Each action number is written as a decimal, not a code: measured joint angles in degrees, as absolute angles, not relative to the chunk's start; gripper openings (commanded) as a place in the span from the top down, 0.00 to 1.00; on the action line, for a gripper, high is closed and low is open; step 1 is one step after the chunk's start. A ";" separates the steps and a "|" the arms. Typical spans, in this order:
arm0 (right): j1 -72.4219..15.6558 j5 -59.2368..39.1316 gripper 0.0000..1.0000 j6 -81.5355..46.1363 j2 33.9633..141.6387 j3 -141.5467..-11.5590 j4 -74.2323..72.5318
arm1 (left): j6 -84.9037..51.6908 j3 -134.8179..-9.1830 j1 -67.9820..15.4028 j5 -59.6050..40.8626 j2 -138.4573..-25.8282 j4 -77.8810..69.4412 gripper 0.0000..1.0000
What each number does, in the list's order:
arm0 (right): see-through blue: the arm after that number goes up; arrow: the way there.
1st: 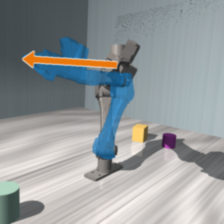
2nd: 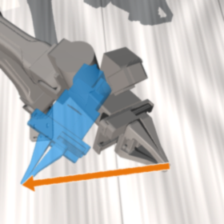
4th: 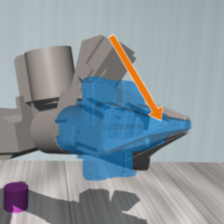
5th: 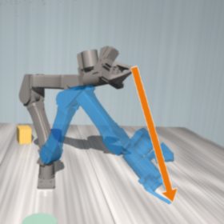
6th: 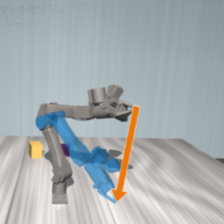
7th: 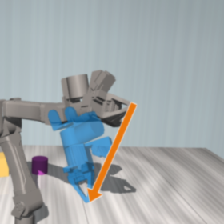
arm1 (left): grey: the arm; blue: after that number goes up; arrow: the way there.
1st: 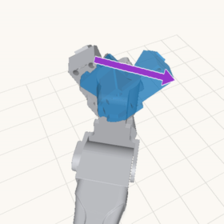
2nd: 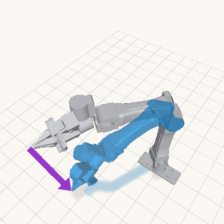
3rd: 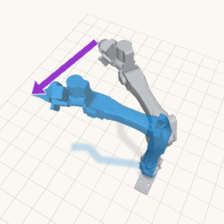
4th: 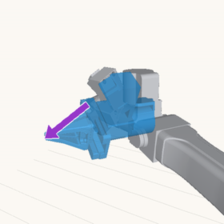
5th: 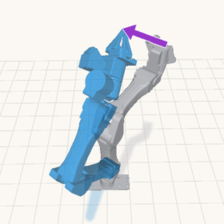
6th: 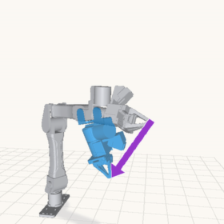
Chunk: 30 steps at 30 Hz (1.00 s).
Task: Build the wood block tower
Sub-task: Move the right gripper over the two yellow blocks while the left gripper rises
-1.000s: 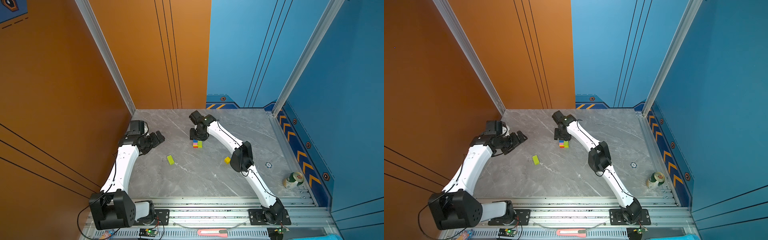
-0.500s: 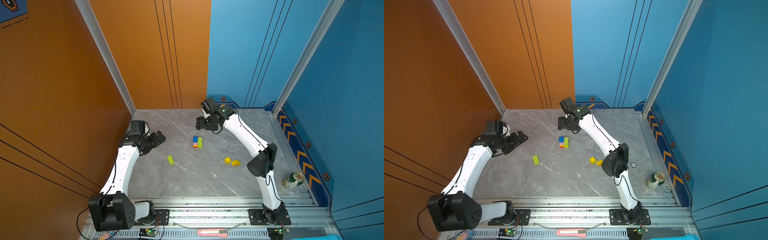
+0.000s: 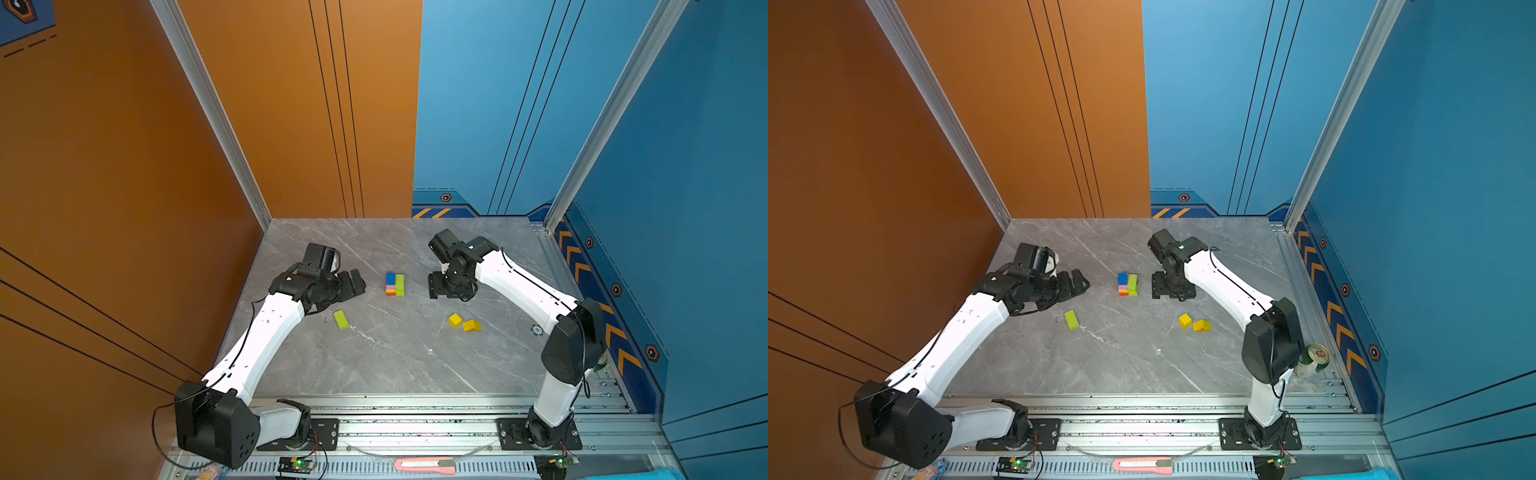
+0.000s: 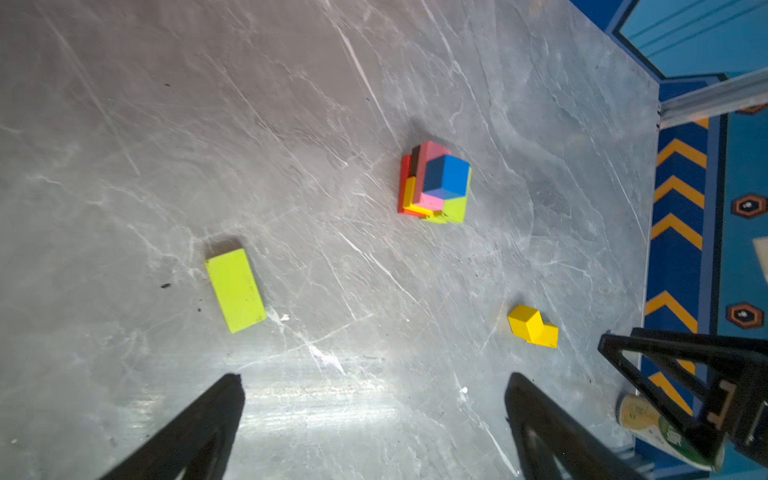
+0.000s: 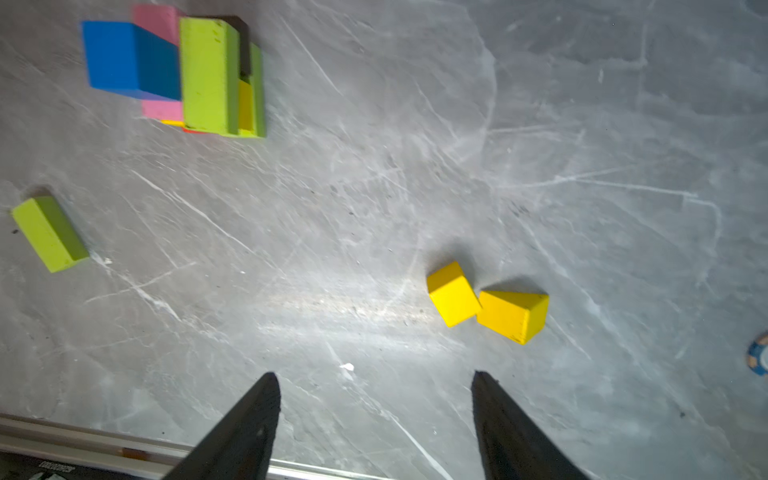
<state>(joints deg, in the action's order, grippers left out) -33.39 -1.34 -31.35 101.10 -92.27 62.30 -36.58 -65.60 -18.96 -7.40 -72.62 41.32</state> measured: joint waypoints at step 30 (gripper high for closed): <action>-25.80 -6.85 0.34 -34.70 78.52 -68.12 59.88 | -34.85 -95.70 -44.18 4.32 -99.90 50.76 0.01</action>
